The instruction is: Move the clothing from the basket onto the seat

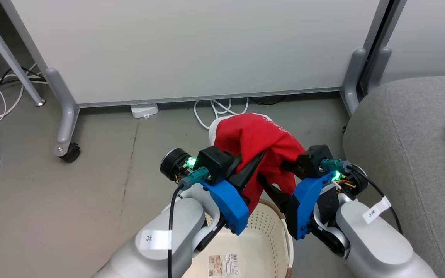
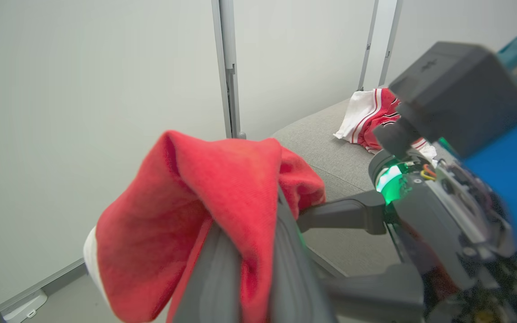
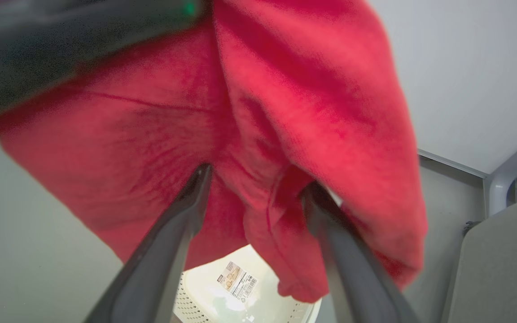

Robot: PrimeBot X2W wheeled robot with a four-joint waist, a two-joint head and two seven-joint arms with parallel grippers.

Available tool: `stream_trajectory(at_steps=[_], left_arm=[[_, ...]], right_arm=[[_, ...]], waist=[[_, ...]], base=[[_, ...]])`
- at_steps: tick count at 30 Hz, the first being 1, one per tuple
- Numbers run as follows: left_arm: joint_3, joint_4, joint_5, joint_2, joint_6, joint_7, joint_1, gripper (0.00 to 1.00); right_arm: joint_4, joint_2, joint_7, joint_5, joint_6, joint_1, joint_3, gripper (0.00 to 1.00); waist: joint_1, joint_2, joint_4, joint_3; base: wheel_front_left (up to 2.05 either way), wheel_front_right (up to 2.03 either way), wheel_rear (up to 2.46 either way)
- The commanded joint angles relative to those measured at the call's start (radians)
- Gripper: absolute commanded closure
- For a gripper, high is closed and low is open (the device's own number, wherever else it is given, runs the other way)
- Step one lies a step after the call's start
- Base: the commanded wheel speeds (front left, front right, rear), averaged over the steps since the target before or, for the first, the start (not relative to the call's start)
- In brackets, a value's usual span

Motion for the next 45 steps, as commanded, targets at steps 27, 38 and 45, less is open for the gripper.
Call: stream_trajectory(at_steps=[27,38,45], left_arm=[[0.002,0.005,-0.014,0.01,-0.002,-0.005,-0.009,1.0],[0.013,0.001,0.003,0.016,-0.002,-0.005,0.008,0.0],[0.062,-0.018,0.038,0.027,-0.002,-0.005,0.048,0.0]], right_arm=[[0.167,-0.026,-0.146,0.188,0.0,-0.143,0.216,1.0],[0.19,-0.029,-0.166,0.227,0.0,-0.159,0.252,1.0],[0.202,-0.031,-0.182,0.247,0.0,-0.167,0.268,1.0]], waist=[[-0.0001,0.0,-0.014,-0.01],[-0.0001,0.0,-0.018,-0.022],[-0.0001,0.0,-0.021,-0.03]], base=[[0.0,0.0,0.0],[0.0,0.0,0.0],[0.0,0.0,0.0]])
